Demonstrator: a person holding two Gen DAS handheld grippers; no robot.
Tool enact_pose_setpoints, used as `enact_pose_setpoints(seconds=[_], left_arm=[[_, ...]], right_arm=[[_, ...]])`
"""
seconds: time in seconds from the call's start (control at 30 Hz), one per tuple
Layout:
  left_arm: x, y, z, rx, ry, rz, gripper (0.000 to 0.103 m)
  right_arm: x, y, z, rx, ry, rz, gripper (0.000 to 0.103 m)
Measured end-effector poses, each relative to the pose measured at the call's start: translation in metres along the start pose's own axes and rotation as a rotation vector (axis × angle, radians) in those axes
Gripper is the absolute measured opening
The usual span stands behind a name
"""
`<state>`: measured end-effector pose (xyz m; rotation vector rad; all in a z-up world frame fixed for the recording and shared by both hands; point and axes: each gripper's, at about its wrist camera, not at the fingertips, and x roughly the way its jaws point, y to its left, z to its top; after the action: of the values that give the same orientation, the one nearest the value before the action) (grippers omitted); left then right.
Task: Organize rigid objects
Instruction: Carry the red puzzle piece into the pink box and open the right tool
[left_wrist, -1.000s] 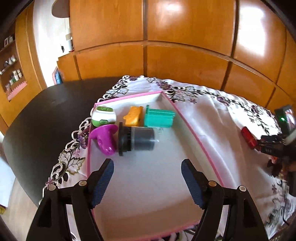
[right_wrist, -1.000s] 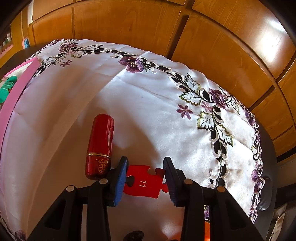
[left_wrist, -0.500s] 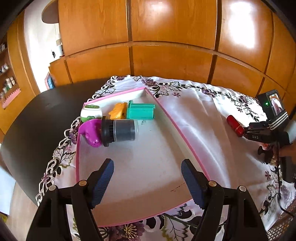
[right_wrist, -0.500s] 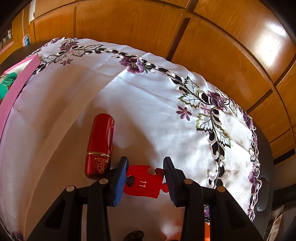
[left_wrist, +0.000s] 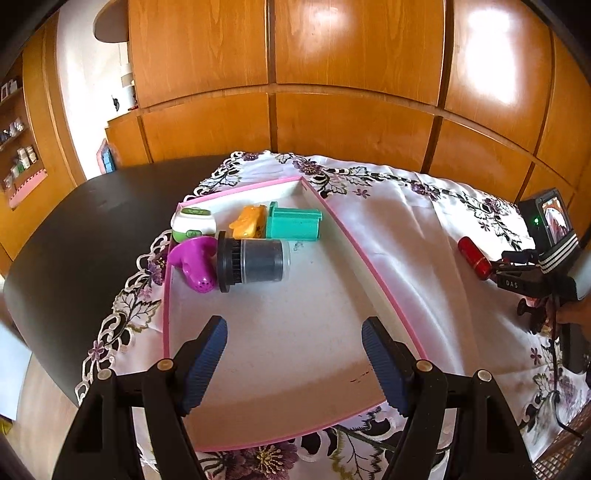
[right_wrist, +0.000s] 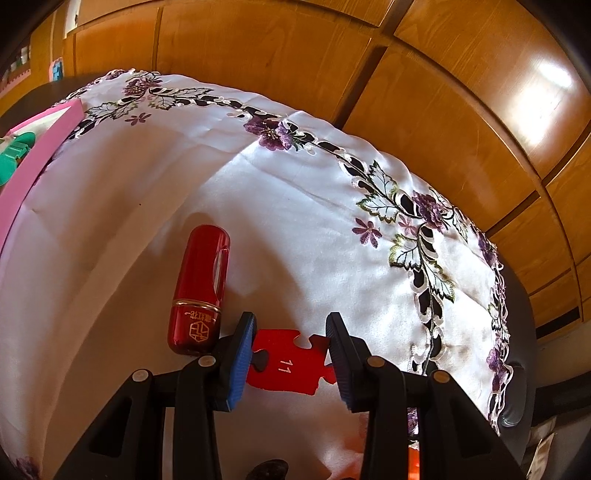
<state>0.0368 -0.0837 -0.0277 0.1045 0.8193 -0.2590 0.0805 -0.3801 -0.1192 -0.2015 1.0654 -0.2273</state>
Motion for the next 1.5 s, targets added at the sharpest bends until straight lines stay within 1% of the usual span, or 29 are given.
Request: enact_pose_setpoints(seconds=[0.3, 0.6, 0.7, 0.77, 0.8, 0.9, 1.07, 1.23, 1.33, 1.5], left_arm=[[-0.008, 0.008, 0.002, -0.022, -0.02, 0.012, 0.076], [-0.018, 0.023, 0.003, -0.056, -0.046, 0.022, 0.076], [-0.023, 0.029, 0.004, -0.064, -0.065, 0.025, 0.076], [-0.025, 0.032, 0.004, -0.068, -0.069, 0.028, 0.076], [-0.025, 0.034, 0.004, -0.072, -0.07, 0.031, 0.076], [-0.025, 0.04, 0.003, -0.088, -0.067, 0.033, 0.076], [-0.025, 0.044, 0.003, -0.102, -0.069, 0.035, 0.076], [-0.026, 0.05, 0.002, -0.115, -0.071, 0.038, 0.076], [-0.026, 0.053, 0.002, -0.122, -0.069, 0.042, 0.076], [-0.026, 0.062, 0.0, -0.142, -0.071, 0.048, 0.076]], right_arm=[[0.0, 0.0, 0.0, 0.011, -0.001, -0.002, 0.039], [-0.002, 0.001, 0.001, 0.02, 0.003, -0.017, 0.039], [-0.012, -0.002, 0.002, 0.065, -0.027, -0.014, 0.039], [-0.025, -0.005, 0.005, 0.11, -0.064, -0.001, 0.039], [-0.032, -0.004, 0.008, 0.131, -0.08, 0.014, 0.039], [-0.053, 0.003, 0.016, 0.16, -0.122, 0.095, 0.039], [-0.082, 0.039, 0.031, 0.123, -0.178, 0.226, 0.039], [-0.108, 0.088, 0.048, 0.037, -0.222, 0.376, 0.039], [-0.119, 0.119, 0.057, -0.022, -0.238, 0.446, 0.039], [-0.128, 0.164, 0.062, -0.136, -0.239, 0.491, 0.039]])
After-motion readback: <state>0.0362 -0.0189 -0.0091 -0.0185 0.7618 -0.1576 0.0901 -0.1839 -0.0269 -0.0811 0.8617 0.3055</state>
